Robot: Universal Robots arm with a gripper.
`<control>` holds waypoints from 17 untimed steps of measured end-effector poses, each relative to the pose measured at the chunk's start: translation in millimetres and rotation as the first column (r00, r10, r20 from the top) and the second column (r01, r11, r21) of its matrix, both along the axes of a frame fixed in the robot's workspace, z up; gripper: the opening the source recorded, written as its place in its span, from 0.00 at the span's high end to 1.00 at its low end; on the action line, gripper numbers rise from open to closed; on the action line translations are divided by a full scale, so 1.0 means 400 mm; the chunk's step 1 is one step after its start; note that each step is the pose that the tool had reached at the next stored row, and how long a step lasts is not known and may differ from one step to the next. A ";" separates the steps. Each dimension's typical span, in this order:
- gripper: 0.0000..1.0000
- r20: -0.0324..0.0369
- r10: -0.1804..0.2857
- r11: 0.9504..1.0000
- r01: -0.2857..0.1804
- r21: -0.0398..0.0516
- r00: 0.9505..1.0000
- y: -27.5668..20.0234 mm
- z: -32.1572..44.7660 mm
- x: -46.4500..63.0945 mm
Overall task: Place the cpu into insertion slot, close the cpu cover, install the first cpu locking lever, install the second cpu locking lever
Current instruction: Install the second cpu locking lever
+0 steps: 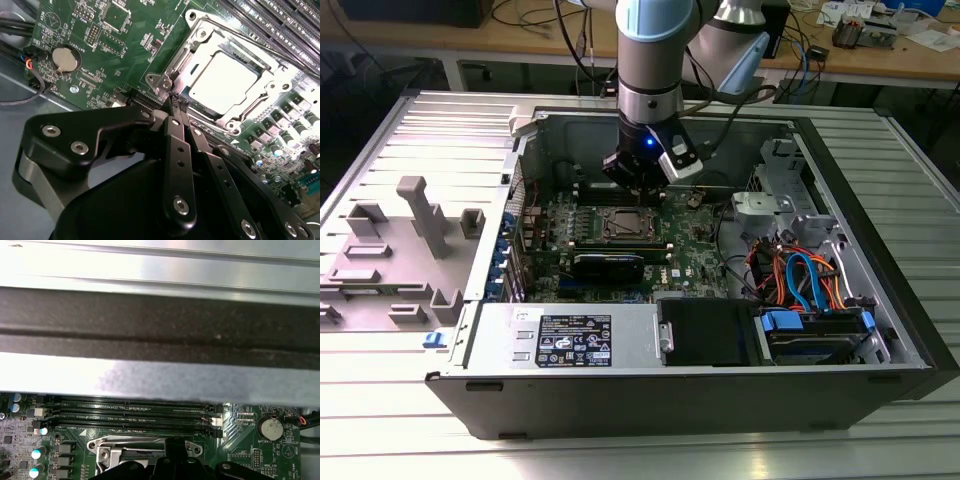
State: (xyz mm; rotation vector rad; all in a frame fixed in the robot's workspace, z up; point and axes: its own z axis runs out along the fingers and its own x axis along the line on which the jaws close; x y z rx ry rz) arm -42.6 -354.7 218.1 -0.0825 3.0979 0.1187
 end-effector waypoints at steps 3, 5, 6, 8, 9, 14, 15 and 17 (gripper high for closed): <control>0.89 0.000 0.000 1.000 0.000 -0.002 1.000 0.000 0.000 0.000; 0.89 0.000 0.000 1.000 0.000 -0.002 1.000 0.000 0.000 0.000; 0.89 0.000 0.000 1.000 0.000 -0.002 1.000 0.000 0.000 0.000; 0.89 0.000 0.000 1.000 0.000 -0.002 1.000 -0.001 0.000 0.000; 0.89 0.000 0.000 1.000 0.000 -0.002 1.000 -0.001 0.000 0.000; 0.89 0.000 0.000 1.000 0.000 -0.002 1.000 -0.009 0.000 0.000; 0.89 0.000 0.000 1.000 0.000 -0.002 1.000 -0.010 0.000 0.000; 0.89 0.000 0.000 1.000 0.000 -0.002 1.000 -0.015 0.000 0.000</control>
